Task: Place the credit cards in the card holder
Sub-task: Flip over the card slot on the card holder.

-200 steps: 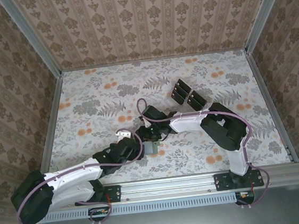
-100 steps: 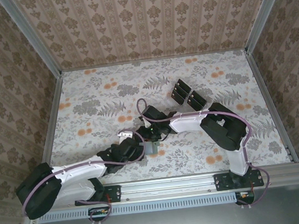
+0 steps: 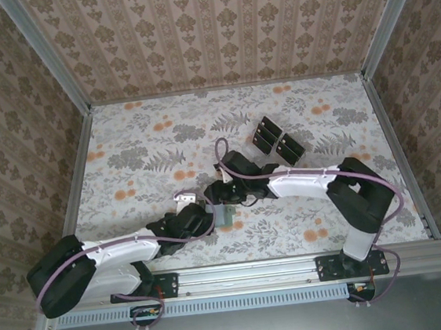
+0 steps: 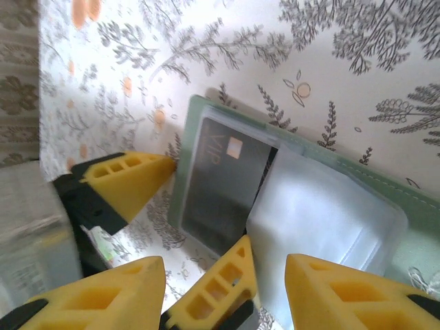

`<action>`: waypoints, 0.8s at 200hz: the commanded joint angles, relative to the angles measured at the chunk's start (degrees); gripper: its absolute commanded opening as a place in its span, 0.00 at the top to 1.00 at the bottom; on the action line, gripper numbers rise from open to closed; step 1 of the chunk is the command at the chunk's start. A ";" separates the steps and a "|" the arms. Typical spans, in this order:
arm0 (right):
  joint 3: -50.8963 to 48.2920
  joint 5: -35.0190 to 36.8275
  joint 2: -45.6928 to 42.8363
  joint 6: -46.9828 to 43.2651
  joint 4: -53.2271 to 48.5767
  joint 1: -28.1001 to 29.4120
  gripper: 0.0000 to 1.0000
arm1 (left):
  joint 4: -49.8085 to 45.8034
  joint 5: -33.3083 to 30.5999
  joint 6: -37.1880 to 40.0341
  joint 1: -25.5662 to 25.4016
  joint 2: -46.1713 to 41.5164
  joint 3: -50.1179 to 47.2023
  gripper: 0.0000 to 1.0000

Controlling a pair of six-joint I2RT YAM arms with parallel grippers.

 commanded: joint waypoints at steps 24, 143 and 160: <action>-4.75 3.56 -1.59 3.33 2.65 0.12 0.50 | -2.20 -0.64 -1.97 -0.26 0.99 -1.72 0.00; -3.86 2.01 5.05 4.83 5.54 1.48 0.51 | -2.49 -1.04 -2.21 -0.27 -0.01 -2.26 0.00; -4.11 2.54 5.36 5.01 5.18 1.52 0.51 | -2.42 -0.97 -2.14 -0.28 -0.02 -2.31 0.00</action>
